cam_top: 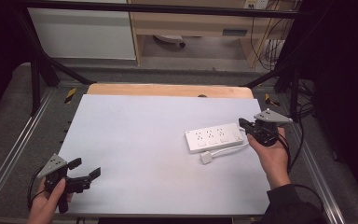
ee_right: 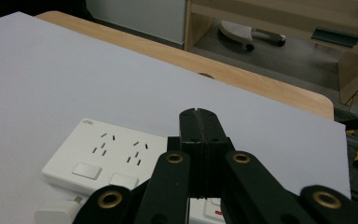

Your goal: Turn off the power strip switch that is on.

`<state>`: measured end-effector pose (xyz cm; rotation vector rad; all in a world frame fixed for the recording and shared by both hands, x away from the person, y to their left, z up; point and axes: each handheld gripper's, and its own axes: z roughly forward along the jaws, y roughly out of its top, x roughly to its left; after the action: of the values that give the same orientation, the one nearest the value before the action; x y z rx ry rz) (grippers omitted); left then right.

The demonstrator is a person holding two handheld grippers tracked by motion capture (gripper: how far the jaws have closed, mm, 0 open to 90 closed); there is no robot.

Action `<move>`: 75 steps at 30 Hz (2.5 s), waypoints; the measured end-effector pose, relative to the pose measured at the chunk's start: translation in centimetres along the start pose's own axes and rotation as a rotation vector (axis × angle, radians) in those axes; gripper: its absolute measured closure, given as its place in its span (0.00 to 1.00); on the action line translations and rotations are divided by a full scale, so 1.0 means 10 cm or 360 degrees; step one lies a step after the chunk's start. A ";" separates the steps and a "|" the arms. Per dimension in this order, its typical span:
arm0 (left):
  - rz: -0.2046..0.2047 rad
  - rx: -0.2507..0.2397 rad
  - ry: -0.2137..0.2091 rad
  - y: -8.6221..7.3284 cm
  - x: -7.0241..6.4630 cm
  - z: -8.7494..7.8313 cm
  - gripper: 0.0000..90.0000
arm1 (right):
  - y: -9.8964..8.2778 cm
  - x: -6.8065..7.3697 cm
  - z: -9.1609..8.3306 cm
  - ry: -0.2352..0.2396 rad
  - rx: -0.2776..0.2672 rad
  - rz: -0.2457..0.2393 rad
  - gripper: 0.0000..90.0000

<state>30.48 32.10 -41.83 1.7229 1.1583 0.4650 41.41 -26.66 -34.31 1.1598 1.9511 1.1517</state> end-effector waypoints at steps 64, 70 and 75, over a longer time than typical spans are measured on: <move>0.0006 -0.0002 -0.0010 0.00 0.00 0.00 0.08 | -0.30 0.05 0.49 0.0030 0.0179 0.0052 1.00; 0.0010 0.0000 -0.0010 0.00 0.00 0.00 0.08 | -0.32 0.06 0.51 0.0031 0.0184 0.0061 1.00; 0.0007 -0.0004 -0.0005 0.00 0.01 -0.01 0.07 | -0.36 0.06 0.52 0.0030 0.0187 0.0073 1.00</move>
<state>30.48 32.19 -41.78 1.7234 1.1515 0.4660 43.97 -25.00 -39.88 1.2645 2.0399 1.0871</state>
